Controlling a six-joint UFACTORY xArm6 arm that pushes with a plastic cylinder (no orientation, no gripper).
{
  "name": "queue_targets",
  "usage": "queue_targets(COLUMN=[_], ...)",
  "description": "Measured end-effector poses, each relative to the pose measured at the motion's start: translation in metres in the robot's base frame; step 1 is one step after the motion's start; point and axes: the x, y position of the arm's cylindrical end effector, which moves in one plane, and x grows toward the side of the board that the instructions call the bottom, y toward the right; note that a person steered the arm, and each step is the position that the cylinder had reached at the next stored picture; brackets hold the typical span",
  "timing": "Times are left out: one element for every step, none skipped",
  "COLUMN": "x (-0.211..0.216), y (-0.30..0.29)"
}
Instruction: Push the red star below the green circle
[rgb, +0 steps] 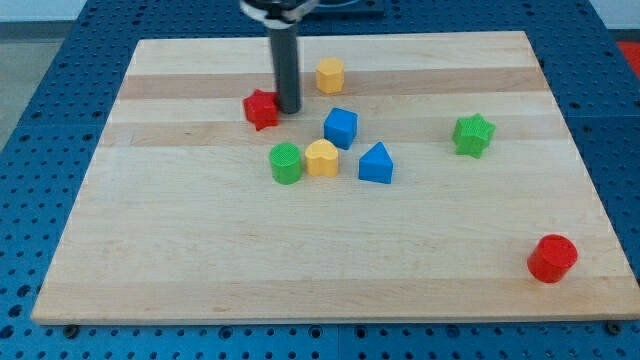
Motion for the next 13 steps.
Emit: queue_targets(x=[0.005,-0.004,-0.014,-0.038,-0.041,-0.022,-0.003,-0.001,0.002,0.01,0.028,0.06,0.084], y=[-0.03,-0.054,-0.069,-0.073,-0.092,-0.118,-0.116,-0.088,-0.065,-0.063,-0.079,-0.083,-0.069])
